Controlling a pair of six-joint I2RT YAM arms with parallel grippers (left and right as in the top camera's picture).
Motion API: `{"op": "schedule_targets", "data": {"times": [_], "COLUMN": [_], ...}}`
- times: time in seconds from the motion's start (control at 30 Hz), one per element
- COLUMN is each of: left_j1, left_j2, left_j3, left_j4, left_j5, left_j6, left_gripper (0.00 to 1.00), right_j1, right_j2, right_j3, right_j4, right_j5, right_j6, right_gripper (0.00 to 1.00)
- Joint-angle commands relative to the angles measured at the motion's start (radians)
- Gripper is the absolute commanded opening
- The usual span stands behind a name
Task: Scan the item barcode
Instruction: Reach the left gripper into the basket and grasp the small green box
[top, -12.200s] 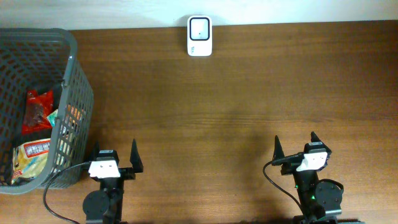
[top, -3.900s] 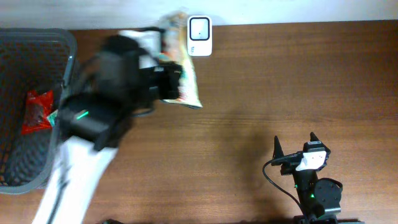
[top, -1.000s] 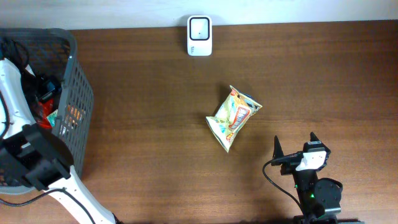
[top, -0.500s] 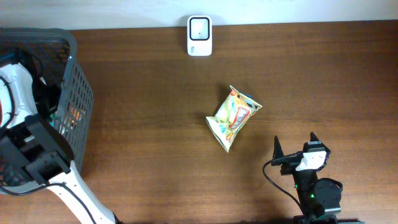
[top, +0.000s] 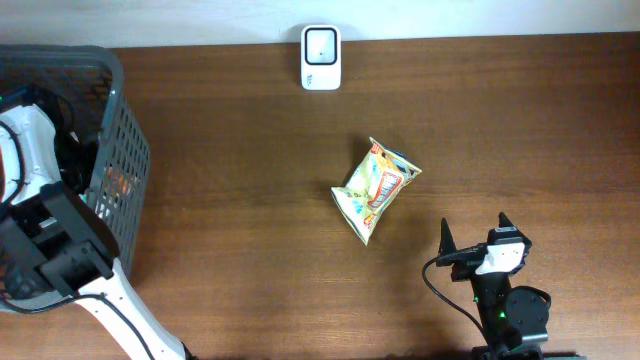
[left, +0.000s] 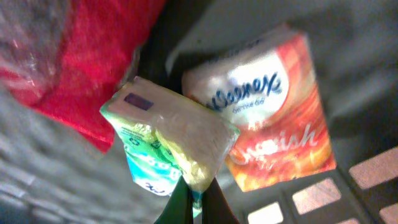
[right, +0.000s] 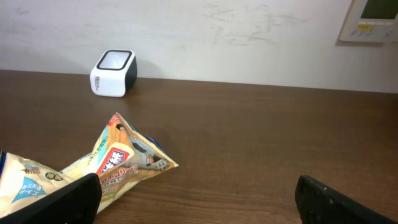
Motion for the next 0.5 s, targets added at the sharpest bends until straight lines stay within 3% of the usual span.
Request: {"op": "schedule_targets", "data": {"times": [0.0,0.27,0.47], "left_j1": [-0.003,0.001,-0.005], "left_j2": [0.026,-0.183,-0.46], "left_j3": [0.061,0.375,0.41], "left_j4": [-0.063,-0.157,-0.083], "left_j5": [-0.026,0.005,0.302], "left_j6": [0.005,-0.014,-0.013], "left_gripper": [0.0,0.0,0.0], "right_j1": [0.006,0.006,0.006], "right_j2": [-0.005,-0.005,-0.005], "right_j3": [-0.007,-0.007,-0.007], "right_j4": [-0.004,-0.004,-0.004], "right_j5": [0.008,0.008,0.009], "right_j6": [0.001,0.001,0.001], "right_gripper": [0.98,0.98,0.98]}}
